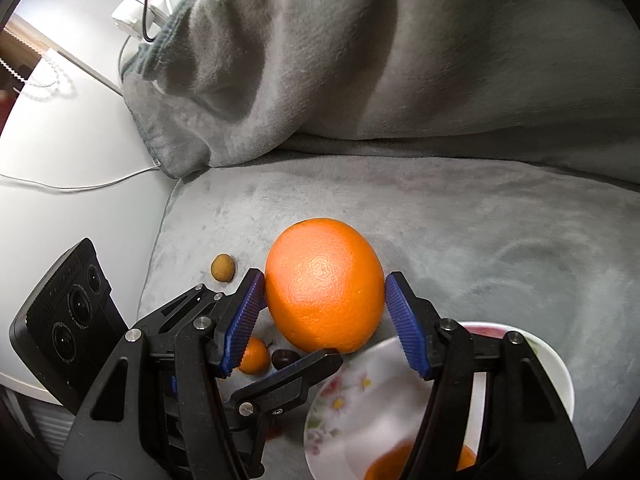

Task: Organize fruits
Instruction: 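Carry the second orange onto the plate beside the first and release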

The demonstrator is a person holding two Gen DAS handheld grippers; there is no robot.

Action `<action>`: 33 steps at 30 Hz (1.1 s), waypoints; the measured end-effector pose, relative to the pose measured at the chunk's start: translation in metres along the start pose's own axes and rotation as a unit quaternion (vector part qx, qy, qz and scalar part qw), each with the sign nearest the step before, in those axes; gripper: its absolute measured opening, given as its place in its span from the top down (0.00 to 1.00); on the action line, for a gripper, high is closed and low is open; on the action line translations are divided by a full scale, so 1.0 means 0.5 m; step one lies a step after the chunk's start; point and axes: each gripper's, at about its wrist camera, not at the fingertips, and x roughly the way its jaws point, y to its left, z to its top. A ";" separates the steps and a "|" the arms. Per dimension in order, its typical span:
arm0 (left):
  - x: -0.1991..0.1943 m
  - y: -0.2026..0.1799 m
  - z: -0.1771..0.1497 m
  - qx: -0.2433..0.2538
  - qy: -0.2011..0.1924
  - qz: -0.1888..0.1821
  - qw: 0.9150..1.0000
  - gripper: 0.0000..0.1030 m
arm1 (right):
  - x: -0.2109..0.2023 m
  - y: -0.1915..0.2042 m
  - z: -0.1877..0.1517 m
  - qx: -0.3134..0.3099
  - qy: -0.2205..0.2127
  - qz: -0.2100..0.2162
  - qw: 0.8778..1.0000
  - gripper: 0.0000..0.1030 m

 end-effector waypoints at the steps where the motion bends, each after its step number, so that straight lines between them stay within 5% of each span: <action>1: 0.000 -0.006 0.000 0.002 0.000 -0.001 1.000 0.40 | -0.007 -0.001 -0.003 0.000 -0.003 -0.002 1.000 0.36; 33: 0.025 -0.145 -0.011 0.048 0.037 -0.049 0.997 0.40 | -0.165 -0.132 -0.098 0.036 -0.036 -0.039 0.998 0.36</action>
